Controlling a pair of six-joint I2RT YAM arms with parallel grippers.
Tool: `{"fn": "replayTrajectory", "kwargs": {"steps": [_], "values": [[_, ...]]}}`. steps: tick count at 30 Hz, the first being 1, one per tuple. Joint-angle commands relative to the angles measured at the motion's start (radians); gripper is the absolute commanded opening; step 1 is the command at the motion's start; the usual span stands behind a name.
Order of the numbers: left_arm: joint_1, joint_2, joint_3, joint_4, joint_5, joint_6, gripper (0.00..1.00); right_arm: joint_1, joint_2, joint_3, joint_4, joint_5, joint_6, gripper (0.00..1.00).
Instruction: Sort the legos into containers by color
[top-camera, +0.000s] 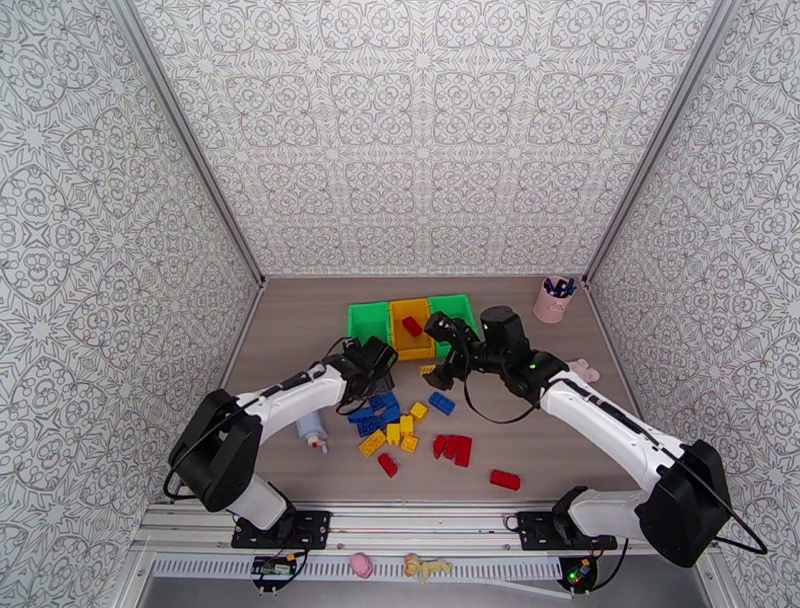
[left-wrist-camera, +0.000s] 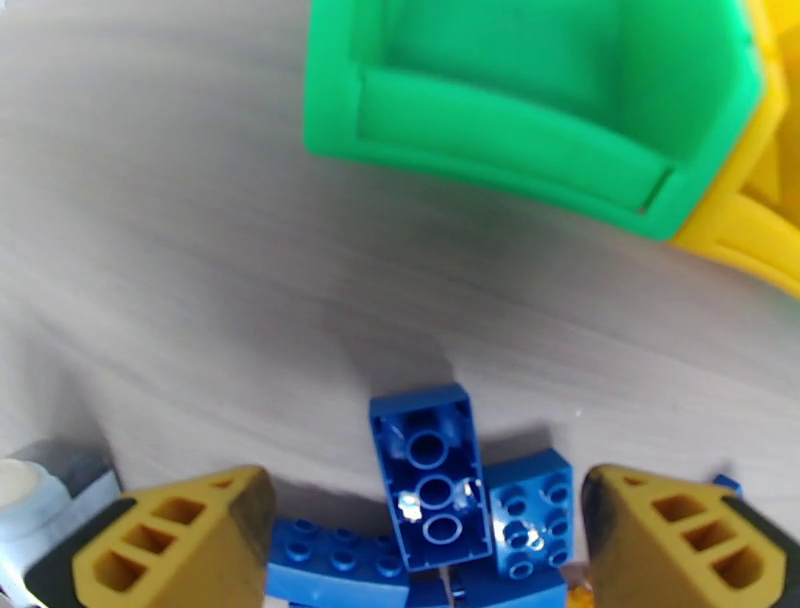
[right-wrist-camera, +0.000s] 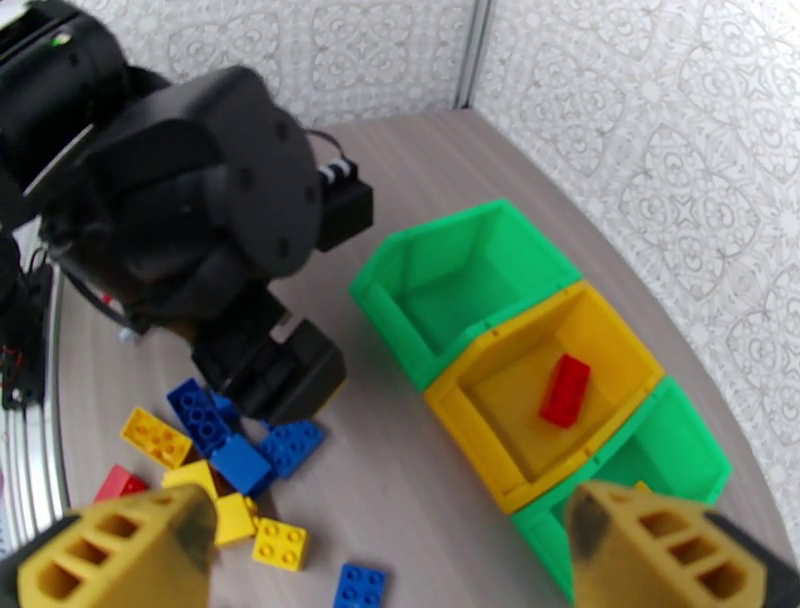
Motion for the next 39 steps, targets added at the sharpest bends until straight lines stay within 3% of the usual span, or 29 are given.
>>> {"fn": "replayTrajectory", "kwargs": {"steps": [1,9,18,21,27,33,39], "values": [[0.016,0.042,0.018,-0.001,0.089,-0.02,0.79,0.006,0.014,0.026,-0.055,-0.043,-0.03,0.95],[0.03,0.107,0.016,0.036,0.136,-0.031,0.68,0.006,0.015,0.024,-0.05,-0.049,-0.015,0.96],[0.038,0.108,0.013,0.039,0.125,-0.029,0.37,0.006,0.021,0.026,-0.041,-0.047,-0.005,0.96],[0.043,0.096,0.014,0.034,0.121,-0.021,0.32,0.006,0.014,0.025,-0.036,-0.042,-0.004,0.96],[0.043,0.006,0.034,0.002,0.067,0.012,0.32,0.006,-0.007,0.006,-0.007,-0.034,0.019,0.96],[0.051,-0.106,0.053,0.104,0.022,0.137,0.33,0.006,0.0,-0.01,0.049,-0.044,0.057,0.96],[0.119,-0.062,0.183,0.163,0.027,0.237,0.33,0.006,0.018,-0.008,0.076,-0.014,0.062,0.96]]}}
